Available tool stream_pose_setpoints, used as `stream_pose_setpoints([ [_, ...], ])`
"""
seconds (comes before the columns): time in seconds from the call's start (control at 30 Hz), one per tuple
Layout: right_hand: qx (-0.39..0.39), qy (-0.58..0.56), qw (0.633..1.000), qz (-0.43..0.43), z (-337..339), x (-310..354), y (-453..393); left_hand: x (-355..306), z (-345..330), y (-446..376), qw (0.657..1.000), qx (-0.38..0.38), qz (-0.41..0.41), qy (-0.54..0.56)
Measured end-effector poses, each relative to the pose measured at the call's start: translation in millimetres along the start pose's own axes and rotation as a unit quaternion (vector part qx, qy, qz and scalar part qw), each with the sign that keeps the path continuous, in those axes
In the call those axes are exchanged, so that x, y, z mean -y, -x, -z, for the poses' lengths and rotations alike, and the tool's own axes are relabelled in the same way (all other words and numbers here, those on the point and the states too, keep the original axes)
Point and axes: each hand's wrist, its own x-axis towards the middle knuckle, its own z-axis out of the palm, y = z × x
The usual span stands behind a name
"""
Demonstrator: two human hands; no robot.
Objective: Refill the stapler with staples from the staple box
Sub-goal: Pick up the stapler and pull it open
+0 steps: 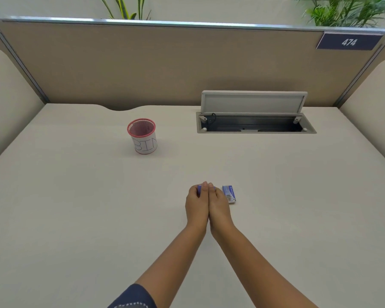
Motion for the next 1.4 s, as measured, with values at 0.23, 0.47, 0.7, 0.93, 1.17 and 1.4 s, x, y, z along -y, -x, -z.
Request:
stream_pose_setpoints([
  [0.23, 0.03, -0.051, 0.997, -0.047, -7.6, -17.8, -3.8, 8.4, -1.2, 1.8, 0.999, -0.041, -0.024, 0.001],
  [0.47, 0.027, -0.03, 0.999, -0.023, -9.8, -12.8, -0.4, 8.0, -1.5, 4.4, 0.996, -0.08, -0.028, 0.02],
  [0.7, 0.021, -0.025, 0.999, -0.009, -10.5, -10.8, -2.3, 1.3, -1.1, 7.3, 0.994, -0.092, -0.056, 0.031],
  [0.93, 0.016, -0.044, 0.999, 0.007, -10.8, -5.2, -1.4, -2.2, 0.7, 6.9, 0.988, -0.118, -0.075, 0.066],
  [1.17, -0.064, -0.251, 0.963, -0.079, -0.7, 12.9, -8.4, -25.5, -5.9, 13.8, 0.97, -0.163, -0.082, 0.162],
  [1.4, -0.022, -0.362, 0.931, -0.025, 7.6, 24.7, -0.3, -19.1, -2.5, 10.2, 0.965, -0.163, -0.088, 0.186],
])
